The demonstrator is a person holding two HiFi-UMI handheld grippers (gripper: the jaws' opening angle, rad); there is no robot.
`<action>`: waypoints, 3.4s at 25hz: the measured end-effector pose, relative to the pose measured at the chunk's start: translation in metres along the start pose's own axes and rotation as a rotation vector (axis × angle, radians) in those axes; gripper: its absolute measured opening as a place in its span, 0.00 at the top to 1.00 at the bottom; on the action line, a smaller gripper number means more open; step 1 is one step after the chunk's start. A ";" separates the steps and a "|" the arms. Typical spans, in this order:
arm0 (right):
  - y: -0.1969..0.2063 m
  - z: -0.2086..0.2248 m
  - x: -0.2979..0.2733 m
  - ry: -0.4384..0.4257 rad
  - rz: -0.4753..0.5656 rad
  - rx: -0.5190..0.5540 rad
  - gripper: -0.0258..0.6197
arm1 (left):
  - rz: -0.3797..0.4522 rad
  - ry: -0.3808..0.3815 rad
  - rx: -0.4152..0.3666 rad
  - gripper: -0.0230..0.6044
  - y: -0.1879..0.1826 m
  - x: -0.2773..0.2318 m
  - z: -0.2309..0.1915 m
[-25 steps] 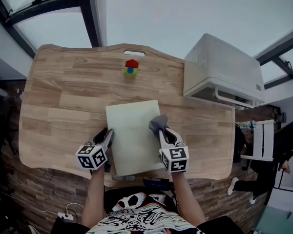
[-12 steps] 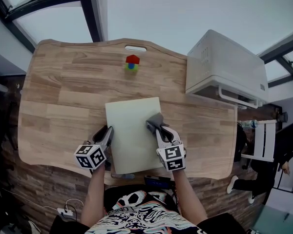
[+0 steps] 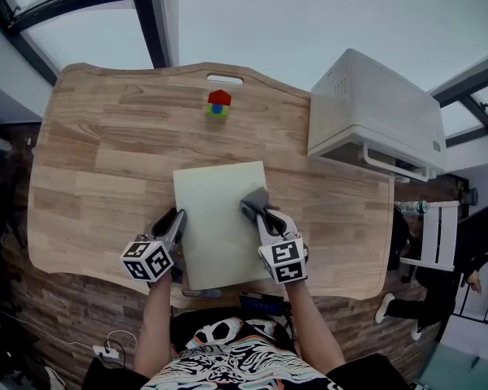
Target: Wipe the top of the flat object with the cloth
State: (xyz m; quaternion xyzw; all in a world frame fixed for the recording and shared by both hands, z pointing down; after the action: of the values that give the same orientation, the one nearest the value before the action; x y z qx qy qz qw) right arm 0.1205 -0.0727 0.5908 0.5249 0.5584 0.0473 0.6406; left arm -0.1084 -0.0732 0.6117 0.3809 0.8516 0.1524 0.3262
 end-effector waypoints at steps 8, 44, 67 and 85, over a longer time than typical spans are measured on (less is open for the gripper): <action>0.000 -0.001 -0.001 0.011 0.010 0.019 0.93 | 0.030 0.027 0.080 0.68 -0.002 0.001 -0.002; -0.017 0.010 -0.027 0.004 -0.052 0.049 0.93 | 0.013 -0.006 0.042 0.68 0.001 -0.001 -0.003; -0.030 0.024 -0.043 0.004 -0.062 0.024 0.93 | 0.010 0.000 0.038 0.68 0.001 0.000 -0.003; -0.042 0.037 -0.057 0.015 -0.075 -0.030 0.93 | 0.014 0.008 0.048 0.68 0.000 0.000 -0.003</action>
State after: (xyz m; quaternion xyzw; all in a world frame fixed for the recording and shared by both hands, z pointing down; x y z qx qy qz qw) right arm 0.1056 -0.1509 0.5914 0.4936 0.5818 0.0353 0.6454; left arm -0.1102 -0.0735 0.6139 0.3941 0.8536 0.1357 0.3126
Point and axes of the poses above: the fingertips, and each gripper's own axes: x backward along the fingers, z to its right, y out of its underside, the point moved 1 cm from there along x, backward along the fingers, and after that the axes turned 13 degrees about x, right-handed, at the moved point
